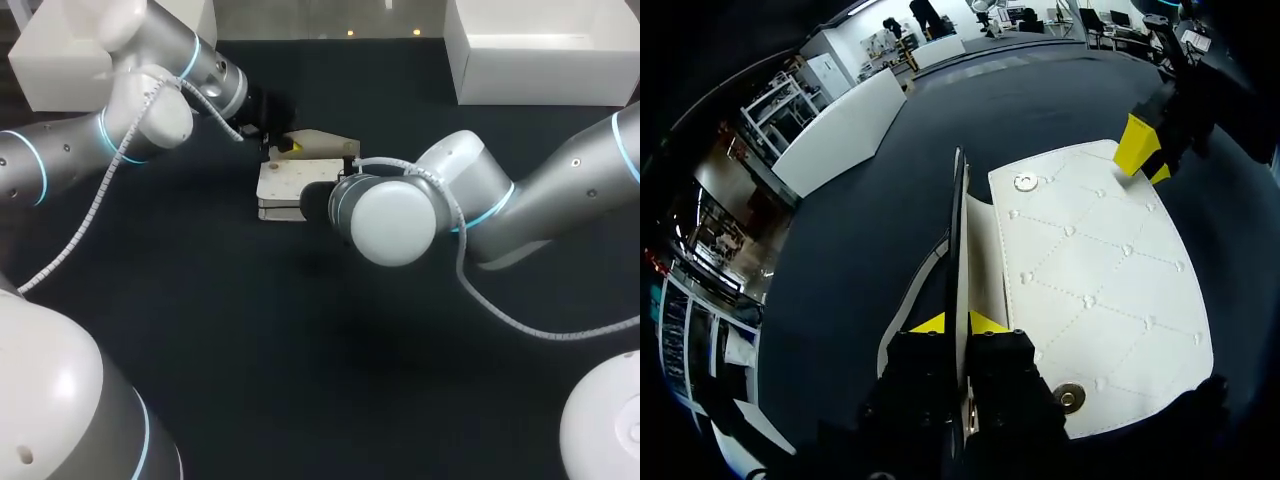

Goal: Pick up the bag, open it, inspect its contents, close it, and place it on the opposite side

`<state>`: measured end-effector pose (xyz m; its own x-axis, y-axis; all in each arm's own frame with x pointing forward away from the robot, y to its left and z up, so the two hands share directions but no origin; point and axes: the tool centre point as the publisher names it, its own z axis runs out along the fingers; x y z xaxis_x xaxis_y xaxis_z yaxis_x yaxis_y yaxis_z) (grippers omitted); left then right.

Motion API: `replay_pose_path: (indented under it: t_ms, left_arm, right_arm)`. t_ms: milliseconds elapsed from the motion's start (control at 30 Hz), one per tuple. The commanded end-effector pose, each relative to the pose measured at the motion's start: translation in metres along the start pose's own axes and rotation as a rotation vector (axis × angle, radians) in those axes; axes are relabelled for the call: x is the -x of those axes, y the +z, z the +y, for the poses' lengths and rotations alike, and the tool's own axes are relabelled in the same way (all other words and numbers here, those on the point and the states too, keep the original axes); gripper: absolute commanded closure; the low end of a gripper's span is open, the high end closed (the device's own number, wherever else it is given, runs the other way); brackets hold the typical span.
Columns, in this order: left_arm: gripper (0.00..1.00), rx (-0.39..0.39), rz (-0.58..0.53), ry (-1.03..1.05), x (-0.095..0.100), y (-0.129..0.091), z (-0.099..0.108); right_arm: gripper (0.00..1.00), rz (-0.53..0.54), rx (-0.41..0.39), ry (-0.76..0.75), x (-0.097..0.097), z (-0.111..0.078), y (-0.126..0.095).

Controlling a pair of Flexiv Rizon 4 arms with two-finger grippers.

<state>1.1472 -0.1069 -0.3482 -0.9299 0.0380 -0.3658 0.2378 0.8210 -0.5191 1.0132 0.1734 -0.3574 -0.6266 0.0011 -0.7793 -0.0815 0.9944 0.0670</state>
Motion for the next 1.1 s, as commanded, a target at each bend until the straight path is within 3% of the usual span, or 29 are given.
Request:
replay_pose_path:
  t_ms: [33,333,400,533,600,633,667,700,1100]
  left_arm:
    - [1.00,-0.003,0.000,0.001,0.002,-0.011,-0.004]
    - [1.00,-0.013,-0.014,-0.006,0.015,-0.037,-0.017]
    - [1.00,-0.019,-0.018,-0.007,0.018,-0.044,-0.021]
    - [1.00,-0.026,-0.019,0.008,0.021,-0.056,-0.032]
    - [1.00,-0.027,-0.017,0.011,0.022,-0.061,-0.037]
    - [1.00,-0.032,-0.016,0.012,0.023,-0.064,-0.039]
    - [1.00,-0.038,-0.014,0.011,0.023,-0.067,-0.041]
    - [1.00,-0.038,-0.014,0.011,0.023,-0.070,-0.043]
    - [1.00,-0.025,-0.003,0.008,0.015,-0.096,-0.063]
  right_arm:
    - [0.00,0.018,0.010,0.015,0.010,-0.006,-0.024]
    - [0.00,0.028,0.087,0.057,0.047,-0.002,-0.073]
    - [0.08,0.023,0.091,0.052,0.056,-0.001,-0.081]
    - [0.51,0.012,0.090,0.042,0.073,0.000,-0.089]
    - [0.61,0.013,0.087,0.038,0.079,0.000,-0.091]
    - [0.73,0.013,0.082,0.032,0.081,0.000,-0.091]
    - [0.95,0.015,0.079,0.030,0.083,0.000,-0.091]
    - [1.00,0.019,0.073,0.024,0.085,0.000,-0.090]
    - [1.00,0.083,-0.003,-0.034,0.104,0.003,-0.091]
